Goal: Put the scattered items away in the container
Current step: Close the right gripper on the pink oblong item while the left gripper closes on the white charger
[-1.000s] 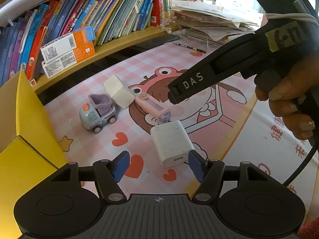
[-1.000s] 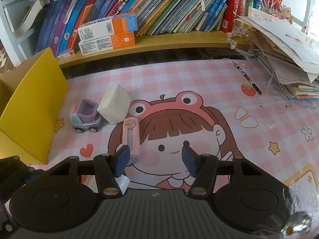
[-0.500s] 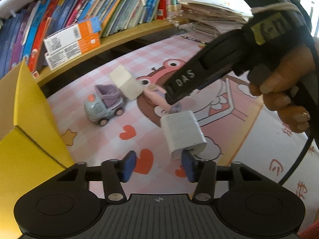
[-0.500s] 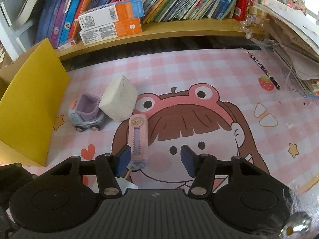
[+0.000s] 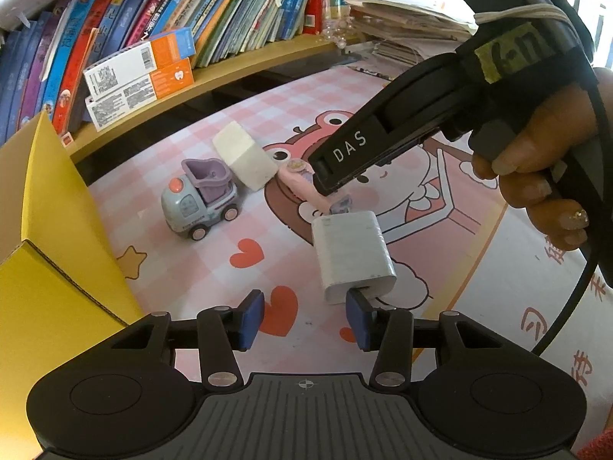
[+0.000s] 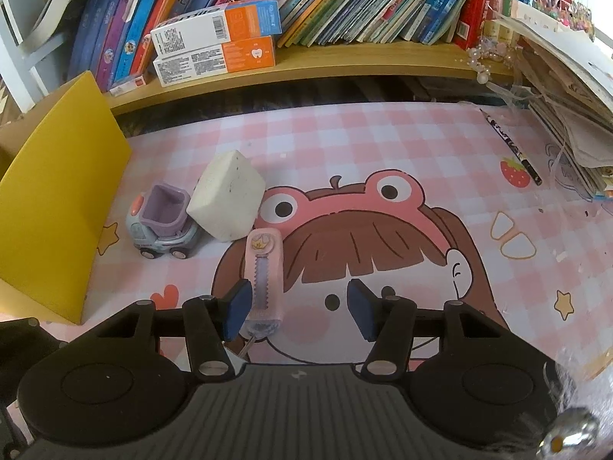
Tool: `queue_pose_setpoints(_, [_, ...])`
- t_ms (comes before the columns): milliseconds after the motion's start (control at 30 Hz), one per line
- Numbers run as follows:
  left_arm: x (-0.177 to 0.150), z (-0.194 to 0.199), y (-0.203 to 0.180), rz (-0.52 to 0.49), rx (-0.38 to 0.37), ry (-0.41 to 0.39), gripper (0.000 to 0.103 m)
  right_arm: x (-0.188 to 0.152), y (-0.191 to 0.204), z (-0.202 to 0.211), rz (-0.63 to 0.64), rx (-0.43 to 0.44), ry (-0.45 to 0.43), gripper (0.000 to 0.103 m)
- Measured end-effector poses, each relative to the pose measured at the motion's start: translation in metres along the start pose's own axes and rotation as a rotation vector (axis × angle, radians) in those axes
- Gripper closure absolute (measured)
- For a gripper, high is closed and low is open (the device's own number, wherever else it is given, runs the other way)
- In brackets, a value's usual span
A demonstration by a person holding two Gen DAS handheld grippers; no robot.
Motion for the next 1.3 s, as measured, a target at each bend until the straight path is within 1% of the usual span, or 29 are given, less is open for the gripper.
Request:
queue_pose_setpoints(367, [0.001,0.001,-0.001,0.000,0.002,-0.003,0.057,0.004,0.003,-0.004,0.015,0.004,-0.001,0.050])
queue_pose_setpoints(533, [0.000,0.002,0.001,-0.012,-0.006,-0.013,0.057,0.006,0.009,-0.006,0.032,0.018,0.001,0.052])
queue_pose_setpoints(700, [0.001,0.005,-0.004,-0.036,-0.011,-0.022,0.056,0.008,0.012,-0.011,0.043,0.028,0.013,0.062])
queue_pose_setpoints(800, [0.002,0.003,-0.005,-0.037,-0.016,-0.017,0.056,0.008,0.012,-0.012,0.048,0.027,0.017,0.066])
queue_pose_setpoints(1300, [0.009,0.002,-0.016,-0.052,-0.045,-0.011,0.054,0.009,0.017,-0.017,0.085,0.017,0.018,0.068])
Point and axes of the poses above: each gripper's, at about its wrist camera, not at the fingertips, and z roughly against the way its jaws point, y to its left, x to its top, the point moved 1 cm from there along -z, roughly the way its jaws point, and after that the axes turned 14 degrees about y, right-handed, at the moved point
